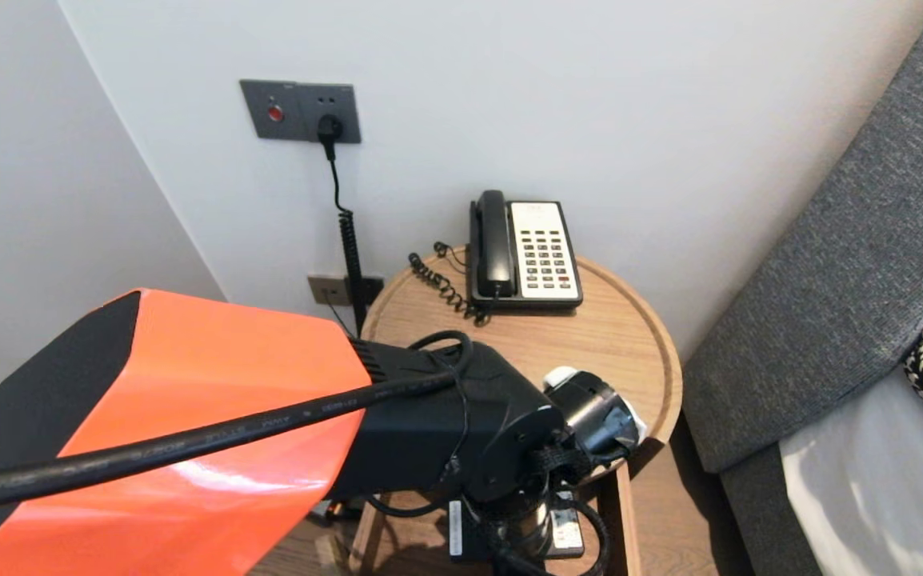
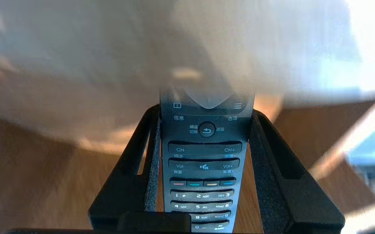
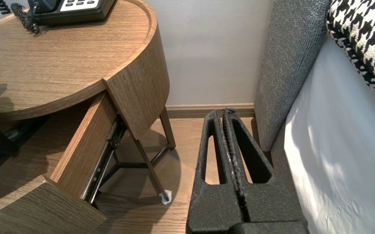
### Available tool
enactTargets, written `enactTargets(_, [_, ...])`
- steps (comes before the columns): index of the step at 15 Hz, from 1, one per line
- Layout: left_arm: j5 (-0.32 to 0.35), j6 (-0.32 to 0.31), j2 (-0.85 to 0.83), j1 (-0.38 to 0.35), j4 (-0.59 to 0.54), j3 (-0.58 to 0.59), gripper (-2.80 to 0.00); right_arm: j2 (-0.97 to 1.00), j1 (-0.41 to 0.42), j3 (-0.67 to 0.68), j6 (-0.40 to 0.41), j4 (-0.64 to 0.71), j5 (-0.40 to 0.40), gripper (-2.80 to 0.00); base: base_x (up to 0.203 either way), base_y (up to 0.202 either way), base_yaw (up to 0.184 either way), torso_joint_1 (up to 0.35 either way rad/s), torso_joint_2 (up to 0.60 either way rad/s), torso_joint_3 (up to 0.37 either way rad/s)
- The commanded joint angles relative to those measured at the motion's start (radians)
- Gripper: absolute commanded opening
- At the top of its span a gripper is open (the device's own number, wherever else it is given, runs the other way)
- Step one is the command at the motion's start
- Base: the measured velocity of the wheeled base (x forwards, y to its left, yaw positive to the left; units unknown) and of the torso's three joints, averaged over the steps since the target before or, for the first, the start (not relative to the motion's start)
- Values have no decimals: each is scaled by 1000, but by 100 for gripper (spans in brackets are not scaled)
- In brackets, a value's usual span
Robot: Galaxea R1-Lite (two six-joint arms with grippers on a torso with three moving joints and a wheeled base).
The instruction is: Take the remote control out of the drawer one by one and place them on the table
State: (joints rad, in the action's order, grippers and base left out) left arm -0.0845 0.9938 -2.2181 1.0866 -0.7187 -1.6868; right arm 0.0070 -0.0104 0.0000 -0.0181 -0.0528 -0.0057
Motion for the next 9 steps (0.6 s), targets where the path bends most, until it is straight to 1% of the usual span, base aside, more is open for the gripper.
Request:
enactTargets(1, [65, 8, -10, -6, -50, -31, -280, 1, 0, 26, 0, 0, 0, -280, 0, 0, 0, 0, 0, 0])
enactTargets(3, [75, 7, -15, -7, -85, -48, -280, 1, 0, 26, 0, -1, 0, -280, 0, 0, 0, 0, 0, 0])
enactTargets(5, [107, 4, -14, -7, -109, -57, -280, 1, 0, 26, 0, -1, 0, -280, 0, 0, 0, 0, 0, 0])
enactTargets(9, [117, 2, -11, -5, -119, -56, -280, 1, 0, 26, 0, -1, 0, -280, 0, 0, 0, 0, 0, 0])
